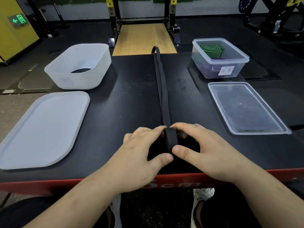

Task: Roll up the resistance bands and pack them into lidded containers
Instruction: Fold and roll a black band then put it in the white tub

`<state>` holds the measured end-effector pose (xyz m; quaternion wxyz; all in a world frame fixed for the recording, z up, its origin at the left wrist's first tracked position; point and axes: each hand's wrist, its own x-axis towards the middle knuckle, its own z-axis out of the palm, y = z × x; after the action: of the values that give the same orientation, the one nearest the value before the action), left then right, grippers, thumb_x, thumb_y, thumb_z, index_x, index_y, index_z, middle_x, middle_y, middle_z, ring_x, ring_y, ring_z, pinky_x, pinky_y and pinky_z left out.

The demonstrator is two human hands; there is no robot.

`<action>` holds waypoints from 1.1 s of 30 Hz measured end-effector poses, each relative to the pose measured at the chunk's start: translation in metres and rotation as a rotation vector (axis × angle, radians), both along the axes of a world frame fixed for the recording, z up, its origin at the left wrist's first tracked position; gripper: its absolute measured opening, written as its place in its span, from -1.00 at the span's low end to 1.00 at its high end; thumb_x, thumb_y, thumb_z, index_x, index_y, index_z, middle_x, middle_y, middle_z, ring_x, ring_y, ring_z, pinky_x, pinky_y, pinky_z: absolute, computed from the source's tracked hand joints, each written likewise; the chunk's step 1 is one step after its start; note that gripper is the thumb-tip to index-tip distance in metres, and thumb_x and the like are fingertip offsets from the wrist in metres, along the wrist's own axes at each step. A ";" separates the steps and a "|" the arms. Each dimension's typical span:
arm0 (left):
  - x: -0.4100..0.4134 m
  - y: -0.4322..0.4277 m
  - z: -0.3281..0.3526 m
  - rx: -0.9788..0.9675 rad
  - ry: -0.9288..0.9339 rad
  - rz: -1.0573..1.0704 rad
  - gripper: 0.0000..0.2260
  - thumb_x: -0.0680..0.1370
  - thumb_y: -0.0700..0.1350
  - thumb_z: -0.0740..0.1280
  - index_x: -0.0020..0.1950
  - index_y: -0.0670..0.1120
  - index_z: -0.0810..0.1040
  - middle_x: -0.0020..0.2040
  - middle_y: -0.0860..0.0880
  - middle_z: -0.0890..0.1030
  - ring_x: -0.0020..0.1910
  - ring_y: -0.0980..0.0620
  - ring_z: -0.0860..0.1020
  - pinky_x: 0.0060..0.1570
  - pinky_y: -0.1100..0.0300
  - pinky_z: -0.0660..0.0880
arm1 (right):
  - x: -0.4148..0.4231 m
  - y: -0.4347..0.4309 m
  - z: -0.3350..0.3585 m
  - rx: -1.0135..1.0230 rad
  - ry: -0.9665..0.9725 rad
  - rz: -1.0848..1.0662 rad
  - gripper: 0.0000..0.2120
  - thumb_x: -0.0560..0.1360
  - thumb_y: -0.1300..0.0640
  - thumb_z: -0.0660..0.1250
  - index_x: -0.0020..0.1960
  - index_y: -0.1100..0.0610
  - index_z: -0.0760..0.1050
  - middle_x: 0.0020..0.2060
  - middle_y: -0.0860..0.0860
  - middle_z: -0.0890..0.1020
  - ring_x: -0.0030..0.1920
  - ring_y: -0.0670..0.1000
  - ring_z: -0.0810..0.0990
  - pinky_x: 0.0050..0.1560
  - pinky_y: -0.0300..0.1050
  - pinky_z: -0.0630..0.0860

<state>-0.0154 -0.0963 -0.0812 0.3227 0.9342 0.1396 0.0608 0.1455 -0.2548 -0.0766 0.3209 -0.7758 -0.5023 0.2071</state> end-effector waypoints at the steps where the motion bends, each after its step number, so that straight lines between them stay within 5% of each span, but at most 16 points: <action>1: 0.000 0.000 0.000 -0.011 -0.005 0.002 -0.58 0.57 0.27 0.28 0.26 0.60 0.10 0.24 0.53 0.24 0.32 0.37 0.17 0.20 0.35 0.23 | 0.000 0.001 0.000 0.000 -0.005 -0.002 -0.57 0.50 -0.30 0.32 0.36 -0.35 0.41 0.09 -0.39 0.50 0.25 -0.27 0.46 0.19 -0.27 0.39; 7: -0.003 0.003 0.000 -0.049 0.058 0.066 -0.35 0.50 0.34 0.32 0.44 0.57 -0.01 0.34 0.43 0.30 0.41 0.16 0.23 0.38 0.11 0.29 | 0.002 0.002 0.000 -0.012 -0.003 -0.021 -0.51 0.49 -0.33 0.29 0.41 -0.35 0.39 0.12 -0.37 0.53 0.25 -0.34 0.45 0.21 -0.32 0.38; 11: 0.003 0.001 0.007 -0.063 0.056 0.069 -0.50 0.49 0.29 0.35 0.17 0.69 0.09 0.25 0.34 0.37 0.33 0.10 0.29 0.24 0.16 0.28 | 0.004 0.002 0.001 -0.008 0.036 -0.014 -0.61 0.51 -0.28 0.30 0.33 -0.41 0.40 0.16 -0.42 0.51 0.26 -0.34 0.46 0.14 -0.36 0.37; 18: 0.012 0.013 0.001 -0.054 0.068 0.090 -0.41 0.48 0.41 0.24 0.45 0.52 0.06 0.31 0.35 0.37 0.41 0.11 0.29 0.41 0.04 0.30 | 0.007 0.007 -0.002 0.035 0.073 -0.087 -0.63 0.50 -0.28 0.30 0.29 -0.48 0.39 0.09 -0.38 0.60 0.16 -0.38 0.51 0.05 -0.44 0.38; 24: 0.018 0.017 -0.001 -0.029 0.081 0.103 -0.42 0.46 0.43 0.19 0.44 0.52 0.08 0.37 0.26 0.36 0.40 0.06 0.31 0.36 0.07 0.31 | 0.008 0.008 -0.003 0.028 0.066 -0.046 -0.43 0.43 -0.38 0.29 0.42 -0.51 0.26 0.15 -0.45 0.53 0.23 -0.37 0.48 0.08 -0.52 0.36; 27: 0.018 0.022 0.002 -0.070 0.076 0.099 -0.42 0.45 0.44 0.24 0.41 0.58 0.08 0.37 0.30 0.35 0.43 0.08 0.31 0.40 0.00 0.34 | 0.011 0.014 -0.004 0.008 0.027 -0.072 -0.48 0.51 -0.30 0.27 0.44 -0.50 0.26 0.09 -0.29 0.58 0.17 -0.31 0.51 0.06 -0.44 0.39; 31: 0.022 0.018 0.006 -0.051 0.104 0.079 -0.42 0.51 0.28 0.35 0.16 0.78 -0.02 0.26 0.36 0.32 0.34 0.12 0.28 0.27 0.16 0.27 | 0.015 0.016 -0.003 -0.002 0.048 -0.034 -0.42 0.48 -0.30 0.33 0.47 -0.44 0.25 0.11 -0.27 0.58 0.16 -0.25 0.55 0.14 -0.31 0.45; 33: 0.026 0.020 0.002 -0.032 0.114 0.088 -0.43 0.52 0.33 0.30 0.36 0.66 0.02 0.31 0.33 0.31 0.35 0.11 0.28 0.29 0.19 0.25 | 0.016 0.015 -0.002 -0.002 0.050 -0.013 -0.39 0.46 -0.28 0.40 0.45 -0.43 0.27 0.07 -0.32 0.58 0.13 -0.24 0.57 0.12 -0.31 0.48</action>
<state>0.0102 -0.0763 -0.0789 0.3260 0.9238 0.1999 0.0194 0.1619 -0.2397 -0.0787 0.3339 -0.7739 -0.4889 0.2248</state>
